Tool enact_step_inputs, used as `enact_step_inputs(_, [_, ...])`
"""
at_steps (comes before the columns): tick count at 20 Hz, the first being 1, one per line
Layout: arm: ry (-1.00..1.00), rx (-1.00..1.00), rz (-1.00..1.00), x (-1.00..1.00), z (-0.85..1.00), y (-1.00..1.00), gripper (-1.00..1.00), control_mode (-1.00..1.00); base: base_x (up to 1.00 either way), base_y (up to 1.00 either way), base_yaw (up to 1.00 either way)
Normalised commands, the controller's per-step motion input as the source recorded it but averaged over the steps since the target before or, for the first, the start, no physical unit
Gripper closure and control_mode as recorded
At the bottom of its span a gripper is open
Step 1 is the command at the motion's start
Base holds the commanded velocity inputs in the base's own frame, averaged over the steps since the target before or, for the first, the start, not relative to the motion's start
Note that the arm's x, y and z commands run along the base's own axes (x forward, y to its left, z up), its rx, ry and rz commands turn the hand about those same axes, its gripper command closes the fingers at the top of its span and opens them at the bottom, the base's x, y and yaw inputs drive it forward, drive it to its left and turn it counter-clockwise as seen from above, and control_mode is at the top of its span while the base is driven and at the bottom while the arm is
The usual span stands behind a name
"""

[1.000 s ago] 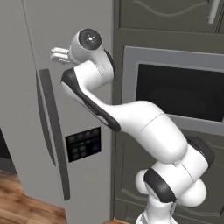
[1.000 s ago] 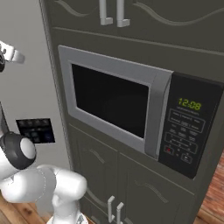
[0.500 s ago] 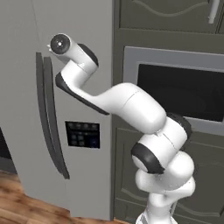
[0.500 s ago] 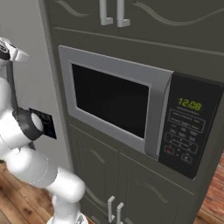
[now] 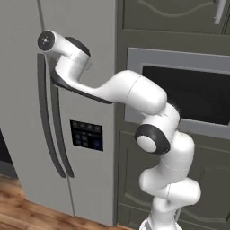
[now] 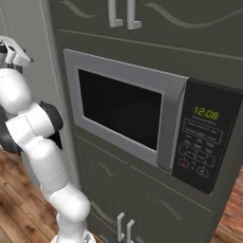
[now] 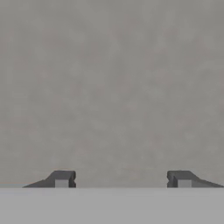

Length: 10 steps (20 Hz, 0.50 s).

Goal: Take the garlic and carrot from the second highest rack and move them to the highest rack where the cucumber and garlic are located, to maximize freezer space. Close the freezer door after rearranging.

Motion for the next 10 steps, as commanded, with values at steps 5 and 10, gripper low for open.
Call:
enact_step_inputs(5, [0.00, 0.09, -0.08, 0.06, -0.04, -0.15, -1.00, -1.00, 0.00, 0.00, 0.00])
enact_step_inputs(10, [-0.01, 0.05, -0.04, -0.02, -0.02, -0.04, -1.00, -1.00, 0.00, 0.00, 0.00])
